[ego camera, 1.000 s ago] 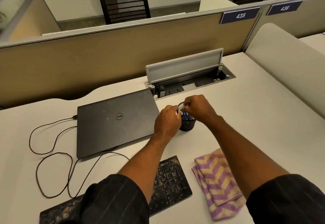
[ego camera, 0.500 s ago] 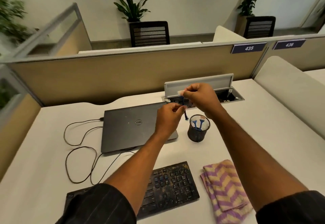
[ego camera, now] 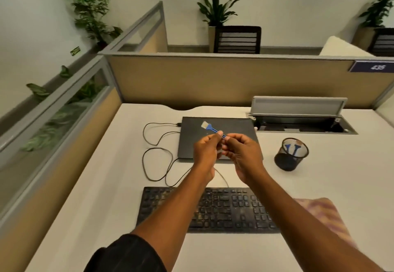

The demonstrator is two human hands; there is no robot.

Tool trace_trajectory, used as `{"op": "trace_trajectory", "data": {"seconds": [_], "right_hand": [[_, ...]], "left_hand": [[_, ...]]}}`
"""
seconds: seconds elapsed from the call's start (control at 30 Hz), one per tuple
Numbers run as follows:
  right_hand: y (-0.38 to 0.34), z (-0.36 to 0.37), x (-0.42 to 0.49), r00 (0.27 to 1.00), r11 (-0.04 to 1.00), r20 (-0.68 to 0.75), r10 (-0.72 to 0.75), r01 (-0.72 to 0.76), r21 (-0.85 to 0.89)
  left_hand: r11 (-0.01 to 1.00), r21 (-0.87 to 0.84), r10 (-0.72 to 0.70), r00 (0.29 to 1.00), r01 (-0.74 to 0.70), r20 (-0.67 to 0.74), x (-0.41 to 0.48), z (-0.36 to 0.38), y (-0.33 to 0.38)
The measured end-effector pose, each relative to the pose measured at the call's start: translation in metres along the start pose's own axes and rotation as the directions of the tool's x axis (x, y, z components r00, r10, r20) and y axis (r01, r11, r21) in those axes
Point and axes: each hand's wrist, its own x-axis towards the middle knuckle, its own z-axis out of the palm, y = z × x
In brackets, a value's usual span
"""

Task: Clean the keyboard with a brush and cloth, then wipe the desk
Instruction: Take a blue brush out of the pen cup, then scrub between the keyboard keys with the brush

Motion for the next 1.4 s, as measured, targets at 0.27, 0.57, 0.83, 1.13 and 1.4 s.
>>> {"op": "trace_trajectory", "data": {"seconds": [0.27,0.57,0.83,1.13,1.4], "right_hand": [[0.051,0.037,-0.018,0.994,0.996,-0.070,0.081,-0.078,0.045],[0.107,0.071,-0.019,0.996,0.847,-0.036,0.085,-0.091,-0.524],[0.134,0.136,-0.017,0.976,0.532,0.217,-0.022,0.195,-0.824],[0.152,0.180,-0.015,0.967,0.448,0.251,-0.036,0.241,-0.861],[0.143,0.169,-0.005,0.976,0.350,0.196,-0.093,0.216,-0.911]], "left_hand": [[0.749,0.590,0.335,0.941,-0.301,0.055,-0.013,-0.115,-0.037],[0.282,0.932,-0.059,0.965,-0.229,0.255,-0.014,-0.276,-0.083],[0.310,0.874,-0.094,0.902,-0.375,0.420,-0.002,-0.307,-0.080],[0.342,0.832,-0.006,0.884,-0.438,0.468,0.001,-0.317,-0.089],[0.334,0.837,-0.011,0.887,-0.432,0.462,0.005,-0.320,-0.093]]}}
